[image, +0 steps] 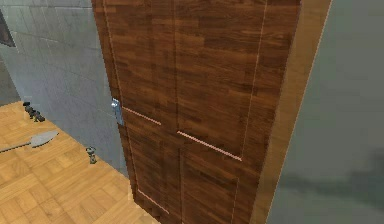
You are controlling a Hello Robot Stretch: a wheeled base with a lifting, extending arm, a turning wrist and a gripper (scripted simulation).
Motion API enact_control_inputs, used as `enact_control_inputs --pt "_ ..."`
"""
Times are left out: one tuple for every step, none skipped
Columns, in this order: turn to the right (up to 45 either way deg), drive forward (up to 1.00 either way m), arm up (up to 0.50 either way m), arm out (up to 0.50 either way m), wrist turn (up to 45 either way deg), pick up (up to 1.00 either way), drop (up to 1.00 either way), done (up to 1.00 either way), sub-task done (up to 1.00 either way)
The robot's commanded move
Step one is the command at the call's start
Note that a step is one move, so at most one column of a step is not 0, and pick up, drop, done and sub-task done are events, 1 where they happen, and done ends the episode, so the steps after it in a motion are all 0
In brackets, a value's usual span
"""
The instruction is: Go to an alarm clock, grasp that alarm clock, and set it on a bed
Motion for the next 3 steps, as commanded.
enact_control_inputs --pt "0.0 0.0 0.0 0.0 -39.0 0.0 0.0 0.0 0.0" --pt "0.0 0.0 0.0 -0.46 0.0 0.0 0.0 0.0 0.0" --pt "-45.0 0.0 0.0 0.0 0.0 0.0 0.0 0.0 0.0"
